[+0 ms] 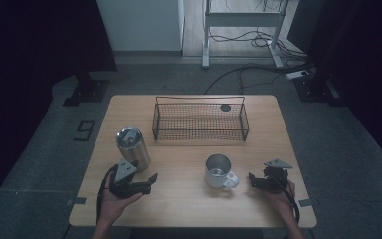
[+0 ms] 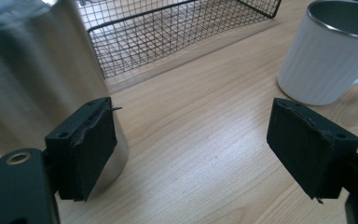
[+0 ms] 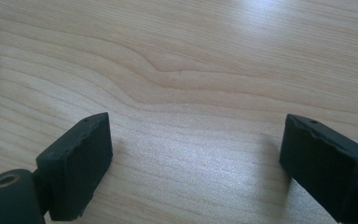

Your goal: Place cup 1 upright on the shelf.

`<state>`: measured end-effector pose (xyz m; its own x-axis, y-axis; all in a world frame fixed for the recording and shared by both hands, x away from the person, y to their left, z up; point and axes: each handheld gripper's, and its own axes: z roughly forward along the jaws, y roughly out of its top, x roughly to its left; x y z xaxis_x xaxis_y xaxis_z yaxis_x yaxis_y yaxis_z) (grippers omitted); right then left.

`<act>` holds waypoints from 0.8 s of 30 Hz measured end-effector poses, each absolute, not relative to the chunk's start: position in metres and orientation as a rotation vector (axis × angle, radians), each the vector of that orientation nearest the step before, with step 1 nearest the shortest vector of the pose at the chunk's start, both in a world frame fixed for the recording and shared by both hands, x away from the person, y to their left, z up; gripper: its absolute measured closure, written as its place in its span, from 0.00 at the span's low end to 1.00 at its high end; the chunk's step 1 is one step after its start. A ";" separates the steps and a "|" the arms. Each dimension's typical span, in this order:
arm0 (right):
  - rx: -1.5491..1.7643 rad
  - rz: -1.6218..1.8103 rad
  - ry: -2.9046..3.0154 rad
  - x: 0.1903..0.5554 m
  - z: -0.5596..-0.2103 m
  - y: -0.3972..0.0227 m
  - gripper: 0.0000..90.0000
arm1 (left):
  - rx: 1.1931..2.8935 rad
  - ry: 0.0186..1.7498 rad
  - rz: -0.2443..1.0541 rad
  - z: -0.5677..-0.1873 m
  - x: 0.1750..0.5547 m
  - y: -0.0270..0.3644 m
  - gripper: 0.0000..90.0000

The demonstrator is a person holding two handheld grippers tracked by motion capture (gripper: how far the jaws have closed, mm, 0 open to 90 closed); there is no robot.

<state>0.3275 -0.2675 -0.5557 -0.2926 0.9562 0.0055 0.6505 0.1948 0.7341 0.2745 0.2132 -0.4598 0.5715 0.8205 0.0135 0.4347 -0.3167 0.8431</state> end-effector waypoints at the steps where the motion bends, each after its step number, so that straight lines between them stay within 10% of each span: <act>1: 1.497 0.887 2.018 0.327 -0.556 -0.267 0.10 | 1.945 1.010 0.573 -0.459 0.274 0.215 0.18; 24: 1.496 0.886 2.018 0.327 -0.556 -0.267 0.10 | 1.862 1.167 0.672 -0.460 0.281 0.251 0.14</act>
